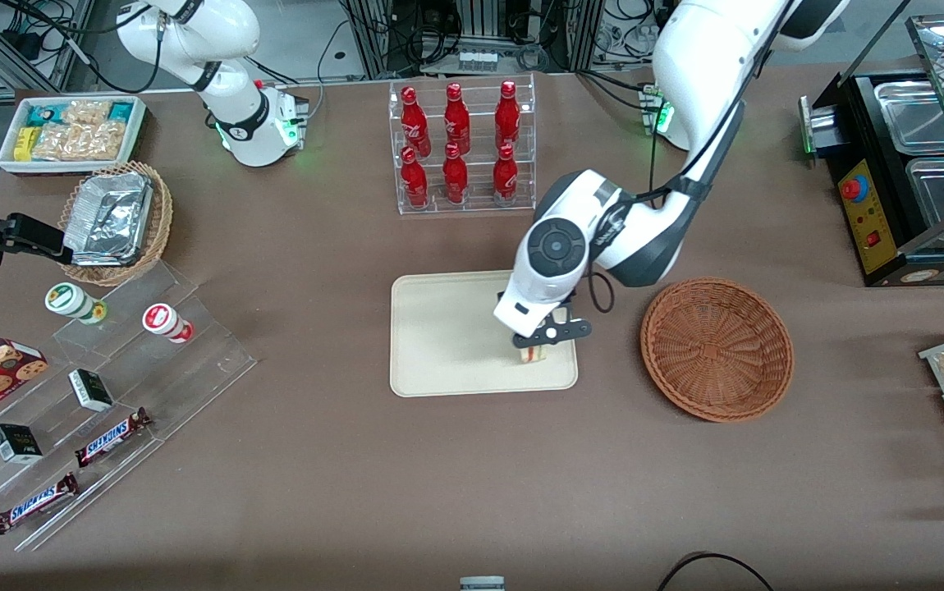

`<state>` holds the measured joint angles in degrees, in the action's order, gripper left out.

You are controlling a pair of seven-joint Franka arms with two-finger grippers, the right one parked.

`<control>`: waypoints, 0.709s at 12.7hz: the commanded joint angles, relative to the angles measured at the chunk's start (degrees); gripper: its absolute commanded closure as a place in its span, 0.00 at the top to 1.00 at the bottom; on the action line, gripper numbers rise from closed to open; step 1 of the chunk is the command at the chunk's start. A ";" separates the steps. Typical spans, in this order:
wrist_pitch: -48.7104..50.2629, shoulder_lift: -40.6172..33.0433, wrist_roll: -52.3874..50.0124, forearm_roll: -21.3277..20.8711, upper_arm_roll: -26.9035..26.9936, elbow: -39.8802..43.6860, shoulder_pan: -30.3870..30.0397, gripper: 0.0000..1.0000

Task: Place sandwich from basket to tray
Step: 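Lift the sandwich with the left gripper and carry it over the cream tray, then lower the sandwich onto the tray and open the left gripper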

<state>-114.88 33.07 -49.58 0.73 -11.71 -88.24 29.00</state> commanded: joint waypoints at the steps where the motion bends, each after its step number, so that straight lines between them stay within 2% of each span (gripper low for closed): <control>1: -3.23 3.57 -4.81 -0.55 0.81 4.30 3.68 0.00; 4: -5.70 6.04 -9.38 -3.09 0.90 4.65 5.72 0.00; 9: -5.62 10.08 -12.46 -4.41 1.07 9.05 8.18 0.00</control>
<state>-121.02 40.63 -59.68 -2.03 -11.56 -82.58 35.73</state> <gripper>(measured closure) 0.846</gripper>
